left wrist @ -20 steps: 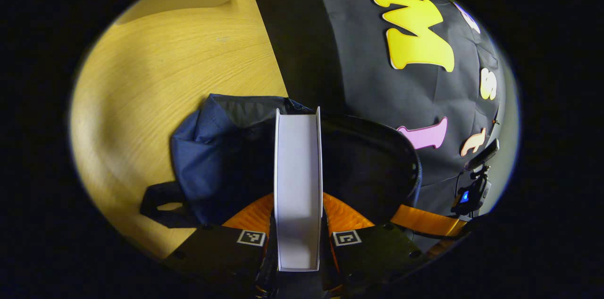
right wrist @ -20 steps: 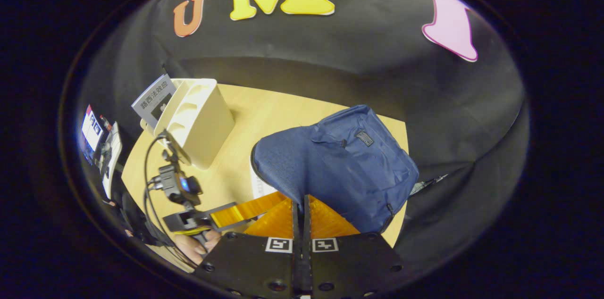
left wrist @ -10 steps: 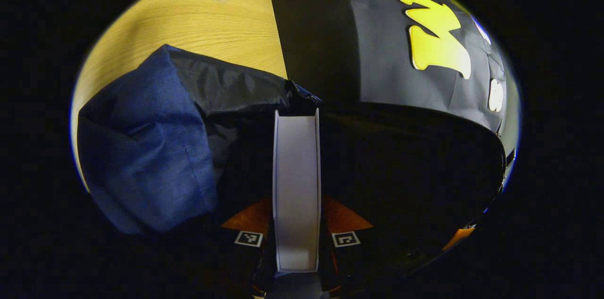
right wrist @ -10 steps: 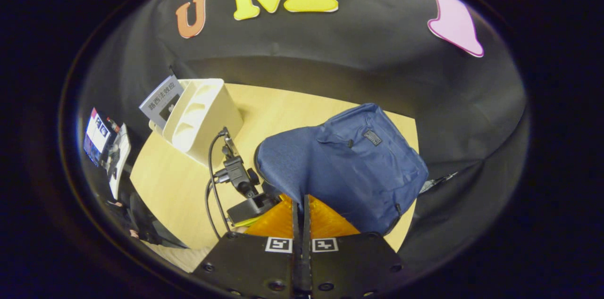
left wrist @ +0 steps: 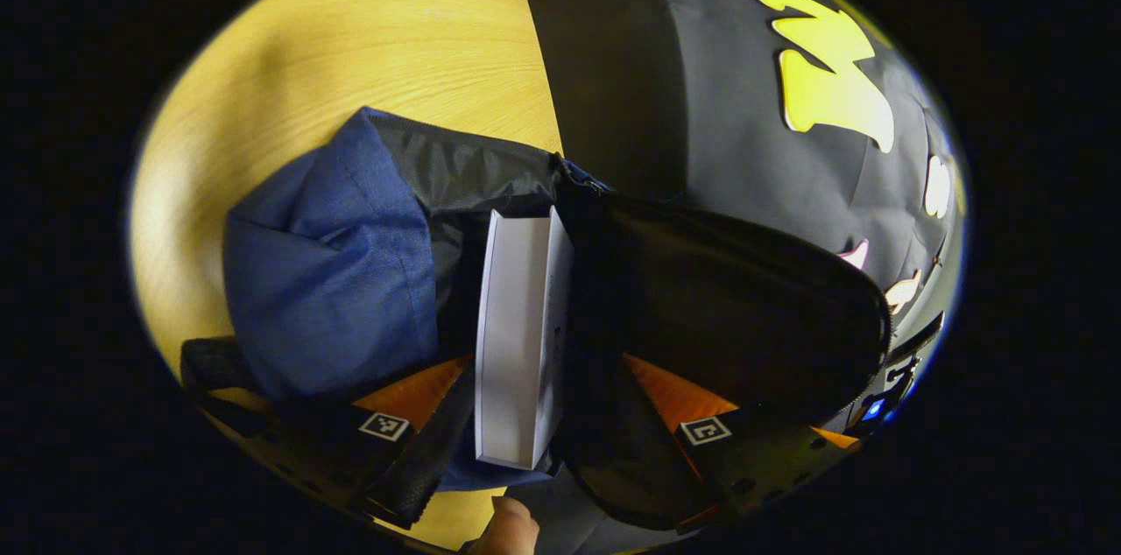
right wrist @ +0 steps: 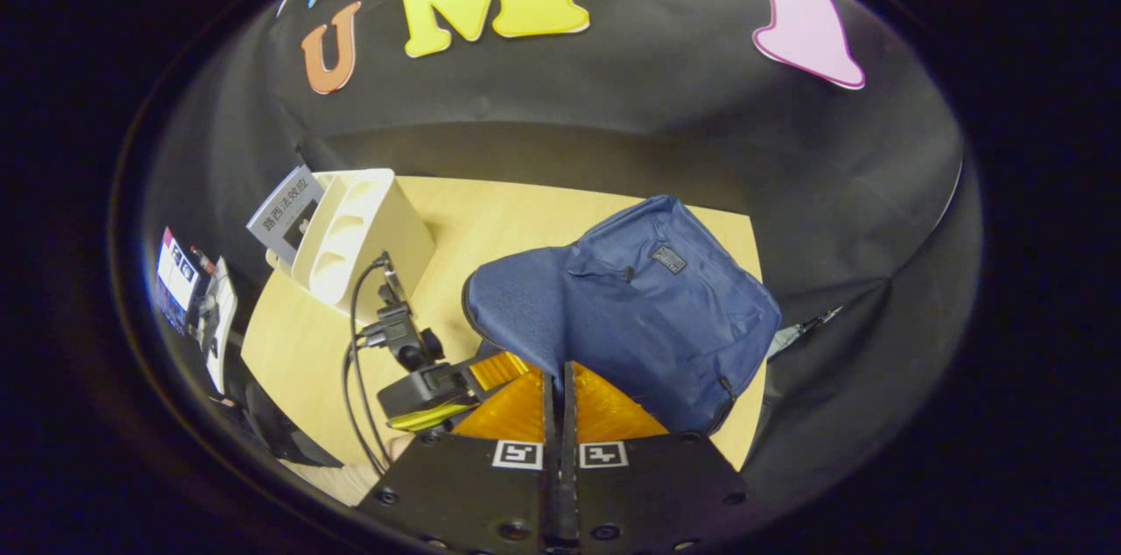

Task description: Open the schoolbag, grab two books from the bookshelf and put them into the schoolbag.

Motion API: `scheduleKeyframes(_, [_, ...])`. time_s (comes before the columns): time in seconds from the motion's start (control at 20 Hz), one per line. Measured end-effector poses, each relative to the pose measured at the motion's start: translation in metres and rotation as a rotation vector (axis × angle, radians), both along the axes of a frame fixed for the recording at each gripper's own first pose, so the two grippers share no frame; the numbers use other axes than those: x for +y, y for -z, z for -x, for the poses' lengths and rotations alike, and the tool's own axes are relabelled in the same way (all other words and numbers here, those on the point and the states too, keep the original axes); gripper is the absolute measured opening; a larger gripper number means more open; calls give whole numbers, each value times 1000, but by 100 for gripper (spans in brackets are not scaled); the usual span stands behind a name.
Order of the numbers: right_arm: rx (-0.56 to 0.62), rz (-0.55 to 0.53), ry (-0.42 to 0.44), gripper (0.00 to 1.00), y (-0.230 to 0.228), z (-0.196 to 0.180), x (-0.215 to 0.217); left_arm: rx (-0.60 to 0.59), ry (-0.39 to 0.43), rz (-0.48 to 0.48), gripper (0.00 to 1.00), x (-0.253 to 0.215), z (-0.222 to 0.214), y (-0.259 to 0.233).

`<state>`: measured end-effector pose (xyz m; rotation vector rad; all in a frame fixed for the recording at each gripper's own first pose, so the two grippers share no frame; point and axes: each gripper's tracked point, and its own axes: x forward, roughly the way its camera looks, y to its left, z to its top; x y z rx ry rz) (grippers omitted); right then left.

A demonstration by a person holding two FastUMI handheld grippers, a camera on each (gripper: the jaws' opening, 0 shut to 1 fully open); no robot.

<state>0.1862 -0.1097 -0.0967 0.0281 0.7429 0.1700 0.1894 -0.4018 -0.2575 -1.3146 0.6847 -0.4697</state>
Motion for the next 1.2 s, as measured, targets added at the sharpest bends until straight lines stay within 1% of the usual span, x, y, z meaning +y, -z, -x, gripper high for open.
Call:
scheduleKeyframes(0.15, [0, -18, 32, 1, 1, 2, -4, -35, 26, -62, 96, 20, 21, -14])
scheduleKeyframes(0.2, [-1, -29, 42, 1, 1, 2, -5, -55, 27, -102, 97, 31, 29, -21])
scheduleKeyframes(0.35, [-12, -51, 58, 1, 3, 1, -7, -134, 47, -314, 96, 69, 48, -27])
scheduleKeyframes(0.4, [-24, -52, 64, 1, 3, 3, -7, -155, 49, -350, 97, 86, 54, -35])
scheduleKeyframes(0.5, [-42, -61, 72, 0, 4, 5, -7, -188, 12, -442, 97, 124, 59, -53])
scheduleKeyframes(0.6, [-51, -76, 86, 1, 7, 7, -6, -257, -11, -563, 96, 159, 68, -74])
scheduleKeyframes(0.7, [-59, -89, 96, 1, 10, 10, -6, -314, -58, -670, 96, 199, 79, -98])
scheduleKeyframes(0.8, [-76, -90, 105, 1, 12, 13, -7, -343, -114, -748, 96, 238, 76, -125])
scheduleKeyframes(1.0, [-81, -102, 121, 1, 17, 19, -3, -367, -192, -949, 96, 319, 84, -150])
scheduleKeyframes(1.1, [-77, -108, 125, 1, 21, 20, -1, -345, -239, -1015, 93, 357, 85, -163])
scheduleKeyframes(1.2, [-75, -107, 130, 1, 22, 20, 1, -293, -250, -1079, 92, 391, 83, -171])
